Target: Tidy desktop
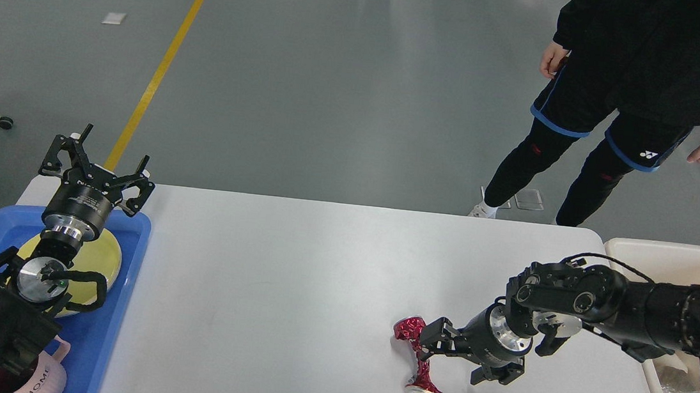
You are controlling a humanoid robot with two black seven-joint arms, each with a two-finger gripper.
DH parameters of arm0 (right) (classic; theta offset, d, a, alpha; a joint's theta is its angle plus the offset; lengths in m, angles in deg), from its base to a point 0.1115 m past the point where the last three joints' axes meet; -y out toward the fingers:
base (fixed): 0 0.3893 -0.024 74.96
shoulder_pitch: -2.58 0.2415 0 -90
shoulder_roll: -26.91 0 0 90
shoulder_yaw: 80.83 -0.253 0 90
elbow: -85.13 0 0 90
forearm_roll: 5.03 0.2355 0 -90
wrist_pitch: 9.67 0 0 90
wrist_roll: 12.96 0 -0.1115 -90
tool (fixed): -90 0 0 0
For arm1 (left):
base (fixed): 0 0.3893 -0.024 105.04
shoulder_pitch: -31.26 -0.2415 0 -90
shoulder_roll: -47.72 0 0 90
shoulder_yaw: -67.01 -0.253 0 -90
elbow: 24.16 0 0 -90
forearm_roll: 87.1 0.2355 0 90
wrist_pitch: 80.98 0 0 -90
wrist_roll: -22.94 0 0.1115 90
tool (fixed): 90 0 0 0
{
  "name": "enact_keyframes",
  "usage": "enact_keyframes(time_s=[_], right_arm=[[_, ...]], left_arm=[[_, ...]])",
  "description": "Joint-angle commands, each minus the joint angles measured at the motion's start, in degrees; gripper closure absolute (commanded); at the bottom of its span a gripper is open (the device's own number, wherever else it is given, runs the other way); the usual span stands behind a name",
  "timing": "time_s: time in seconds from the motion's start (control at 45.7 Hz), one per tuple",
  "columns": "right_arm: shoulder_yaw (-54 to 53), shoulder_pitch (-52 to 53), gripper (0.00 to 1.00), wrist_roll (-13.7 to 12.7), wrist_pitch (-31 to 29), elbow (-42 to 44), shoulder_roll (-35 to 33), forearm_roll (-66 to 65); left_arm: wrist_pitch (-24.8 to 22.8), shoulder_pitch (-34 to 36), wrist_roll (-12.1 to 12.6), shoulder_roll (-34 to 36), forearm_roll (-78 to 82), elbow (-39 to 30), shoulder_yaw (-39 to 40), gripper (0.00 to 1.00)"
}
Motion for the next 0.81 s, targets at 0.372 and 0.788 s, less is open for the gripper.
enact_keyframes(time_s=[0.372,0.788], right_arm=[[-1.13,-2.4,0.97,5.01,2.0,5.01,4.3,-0.09],[-1.21,-1.26,1.0,5.01,1.82,4.3,3.07,0.17]], left_arm=[[0.0,-0.02,0.0,0.0,0.0,0.0,0.01,0.02],[0.0,-0.02,0.0,0.0,0.0,0.0,0.01,0.02]])
